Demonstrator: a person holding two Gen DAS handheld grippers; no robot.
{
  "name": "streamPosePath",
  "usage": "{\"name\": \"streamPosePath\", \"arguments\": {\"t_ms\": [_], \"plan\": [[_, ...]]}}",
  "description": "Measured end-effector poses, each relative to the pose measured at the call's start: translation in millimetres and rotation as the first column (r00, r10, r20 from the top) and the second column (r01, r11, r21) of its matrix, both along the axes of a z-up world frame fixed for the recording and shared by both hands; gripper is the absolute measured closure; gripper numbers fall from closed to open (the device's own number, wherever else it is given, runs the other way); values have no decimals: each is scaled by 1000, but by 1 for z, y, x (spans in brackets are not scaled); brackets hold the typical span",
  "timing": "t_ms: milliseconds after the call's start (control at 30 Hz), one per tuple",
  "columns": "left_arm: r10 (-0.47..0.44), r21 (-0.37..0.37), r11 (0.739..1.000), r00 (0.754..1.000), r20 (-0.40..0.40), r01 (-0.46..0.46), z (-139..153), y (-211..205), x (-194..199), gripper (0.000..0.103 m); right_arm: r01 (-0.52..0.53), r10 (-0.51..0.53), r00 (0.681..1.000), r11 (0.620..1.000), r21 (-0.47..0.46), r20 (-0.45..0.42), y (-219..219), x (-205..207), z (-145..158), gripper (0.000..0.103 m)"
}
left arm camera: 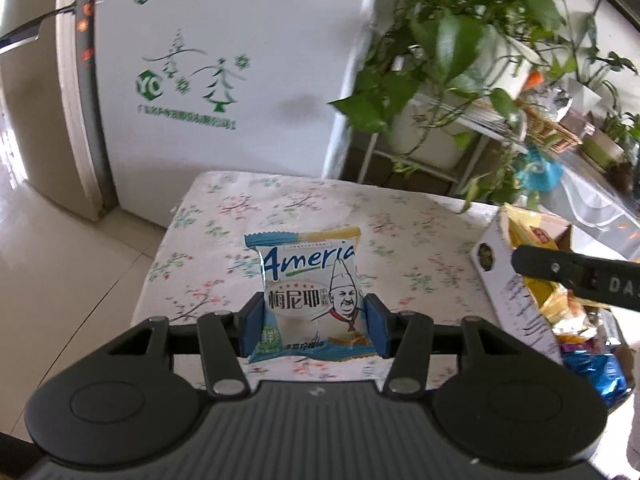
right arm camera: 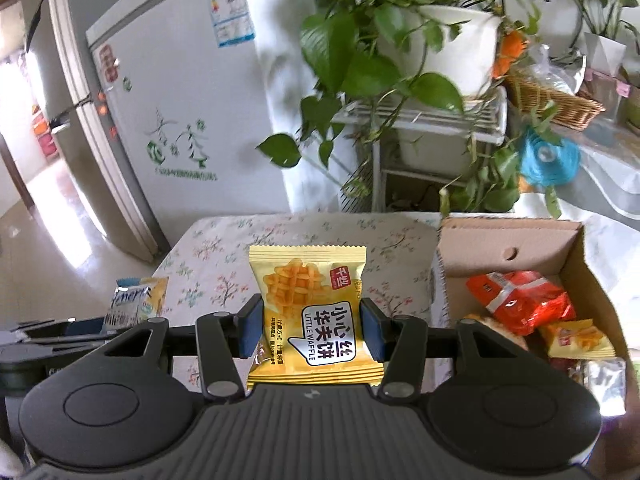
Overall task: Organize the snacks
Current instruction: 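Lift both bags and carry them over the cardboard box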
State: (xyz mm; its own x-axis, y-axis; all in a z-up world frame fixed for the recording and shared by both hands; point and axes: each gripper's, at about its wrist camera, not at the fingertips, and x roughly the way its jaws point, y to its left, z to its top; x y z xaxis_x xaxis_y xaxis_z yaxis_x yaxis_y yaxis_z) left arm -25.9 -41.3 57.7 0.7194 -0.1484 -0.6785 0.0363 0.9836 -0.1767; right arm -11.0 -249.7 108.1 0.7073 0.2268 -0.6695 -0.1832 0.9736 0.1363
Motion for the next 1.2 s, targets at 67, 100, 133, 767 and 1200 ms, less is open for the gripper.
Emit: {"name": "streamPosePath", "arguments": {"t_ms": [67,100,133,767,1200], "plan": [[-17,4,1000,1000,6,17,5,-10,-1,52,5,-5,1000,1000,10,1,-7,-1,3,46],[-24,6,1000,1000,7,24,8,-14,-2,52,10,-10,1000,1000,12,3,-10,-2,5,46],[-31,5,1000,1000,8,31,9,-19,-2,52,17,-18,1000,1000,15,6,-14,-3,7,46],[-143,-59,988,990,12,143,31,-95,-2,52,136,-142,988,987,88,59,-101,-14,42,46],[-281,-136,950,959,29,283,33,-154,-2,52,261,-270,962,956,134,49,-155,-10,44,46]]}}
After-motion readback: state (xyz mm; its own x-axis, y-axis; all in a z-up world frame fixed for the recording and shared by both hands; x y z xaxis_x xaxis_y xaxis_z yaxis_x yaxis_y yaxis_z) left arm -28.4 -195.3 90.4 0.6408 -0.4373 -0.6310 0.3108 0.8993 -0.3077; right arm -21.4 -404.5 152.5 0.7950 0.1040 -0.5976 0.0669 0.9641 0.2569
